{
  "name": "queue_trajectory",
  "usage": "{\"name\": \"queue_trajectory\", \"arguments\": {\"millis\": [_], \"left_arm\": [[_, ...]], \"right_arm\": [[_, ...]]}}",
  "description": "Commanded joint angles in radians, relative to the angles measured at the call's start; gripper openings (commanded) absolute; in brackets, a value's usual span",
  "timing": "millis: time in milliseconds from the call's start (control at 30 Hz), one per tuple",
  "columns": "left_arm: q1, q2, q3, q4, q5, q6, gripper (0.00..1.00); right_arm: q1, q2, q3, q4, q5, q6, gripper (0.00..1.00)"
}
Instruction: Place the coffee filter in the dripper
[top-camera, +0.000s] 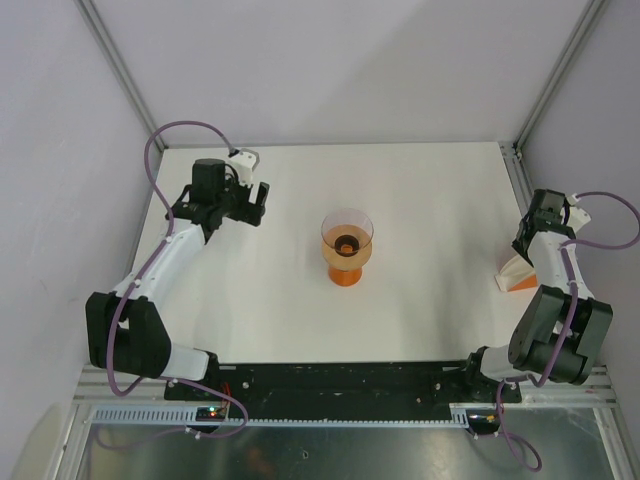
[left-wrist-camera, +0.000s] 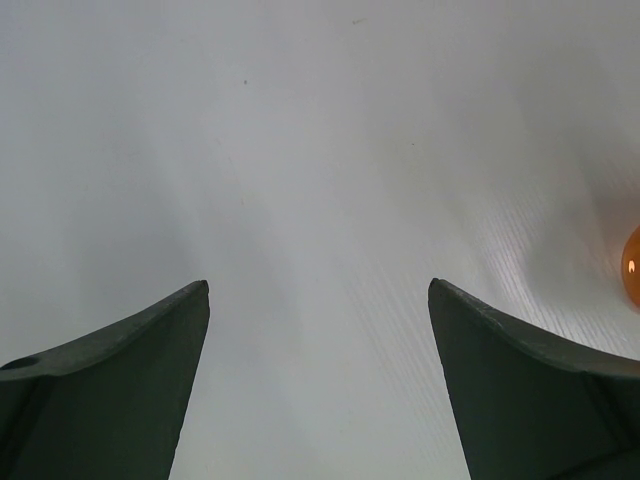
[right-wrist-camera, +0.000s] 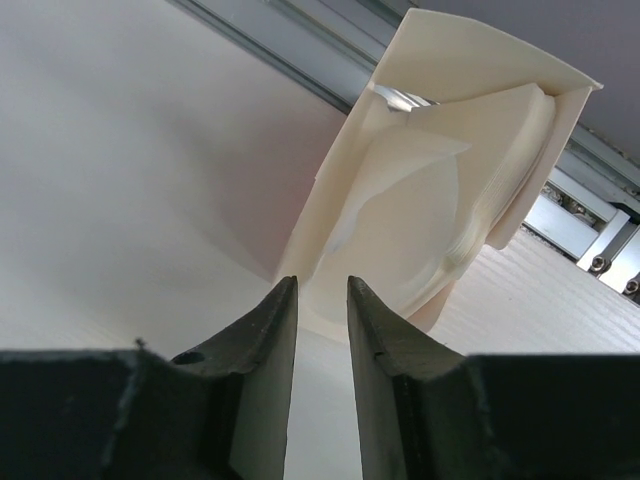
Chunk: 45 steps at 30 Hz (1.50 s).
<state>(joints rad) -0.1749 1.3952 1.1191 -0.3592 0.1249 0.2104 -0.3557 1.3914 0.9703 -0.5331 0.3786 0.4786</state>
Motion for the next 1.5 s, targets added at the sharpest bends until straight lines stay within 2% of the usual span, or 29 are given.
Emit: {"name": "queue_trajectory", "arguments": {"millis": [0, 467, 767, 1300, 1400, 1467], "left_arm": [[0.01, -0.001, 0.008, 0.037, 0.023, 0.002, 0.94], [0.014, -0.005, 0.006, 0.036, 0.037, 0.0, 0.94], [0.015, -0.003, 0.005, 0.036, 0.045, 0.003, 0.94], [0.015, -0.004, 0.005, 0.036, 0.049, 0.005, 0.94], [0.015, -0.002, 0.005, 0.036, 0.052, 0.004, 0.94], [0.015, -0.002, 0.006, 0.036, 0.052, 0.004, 0.94]], "right_arm": [[-0.004, -0.014, -0.002, 0.036, 0.053, 0.021, 0.31], [-0.008, -0.002, -0.023, 0.104, 0.048, 0.017, 0.28], [-0.008, 0.016, -0.024, 0.101, 0.049, 0.018, 0.24], [-0.009, 0.028, -0.051, 0.1, 0.064, 0.022, 0.23], [-0.008, 0.023, -0.051, 0.105, 0.065, 0.023, 0.19], [-0.008, 0.017, -0.053, 0.109, 0.063, 0.022, 0.12]]}}
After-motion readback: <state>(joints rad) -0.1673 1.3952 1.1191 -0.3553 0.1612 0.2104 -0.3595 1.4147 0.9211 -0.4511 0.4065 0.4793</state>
